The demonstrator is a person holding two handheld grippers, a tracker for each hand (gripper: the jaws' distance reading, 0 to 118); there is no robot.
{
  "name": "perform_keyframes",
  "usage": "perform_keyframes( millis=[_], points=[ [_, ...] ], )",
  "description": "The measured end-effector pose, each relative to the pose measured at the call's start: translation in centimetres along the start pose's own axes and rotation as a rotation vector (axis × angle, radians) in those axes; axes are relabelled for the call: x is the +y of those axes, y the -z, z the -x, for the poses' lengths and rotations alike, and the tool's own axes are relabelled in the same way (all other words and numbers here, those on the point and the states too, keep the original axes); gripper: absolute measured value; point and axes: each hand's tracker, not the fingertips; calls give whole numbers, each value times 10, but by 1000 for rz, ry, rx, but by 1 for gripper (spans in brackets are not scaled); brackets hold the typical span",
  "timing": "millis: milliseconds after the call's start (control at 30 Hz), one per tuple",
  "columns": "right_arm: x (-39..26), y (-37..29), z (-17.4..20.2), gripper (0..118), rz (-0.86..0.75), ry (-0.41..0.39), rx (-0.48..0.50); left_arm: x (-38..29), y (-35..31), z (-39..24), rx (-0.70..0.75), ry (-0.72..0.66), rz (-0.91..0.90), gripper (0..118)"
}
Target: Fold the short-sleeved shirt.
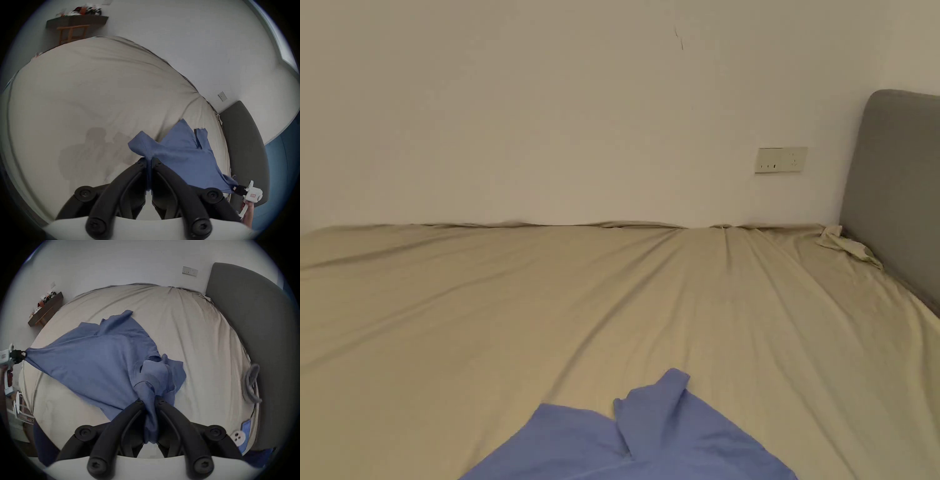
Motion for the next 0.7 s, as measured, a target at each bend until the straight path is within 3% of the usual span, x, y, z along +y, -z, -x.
perform_keyframes(
  millis=[133, 467, 533, 567, 600, 633, 667, 700],
  points=[
    [-26, -13, -8, 9, 53, 50, 32, -33, -14, 10, 47, 50, 47, 5],
    [-93, 77, 11, 9, 231, -8, -80, -108, 61, 54, 303, 152, 248, 5],
    [-93, 79, 15, 19, 220, -27, -100, -103, 51, 49, 291, 75, 163, 10],
    [-85, 71, 15, 32, 224, -34, -97, -98, 47, 44, 284, 52, 161, 29],
    [-77, 56, 17, 74, 236, -63, -107, -94, 43, 35, 291, 75, 168, 91],
    [-70, 45, 15, 107, 240, -83, -129, -98, 34, 18, 315, 109, 168, 118],
    [-60, 24, 11, 118, 189, -87, -152, -95, 11, 7, 301, 176, 59, 118],
    [-47, -5, 9, 118, 56, -76, -155, -86, -7, -10, 219, 223, -15, 116]
  ],
)
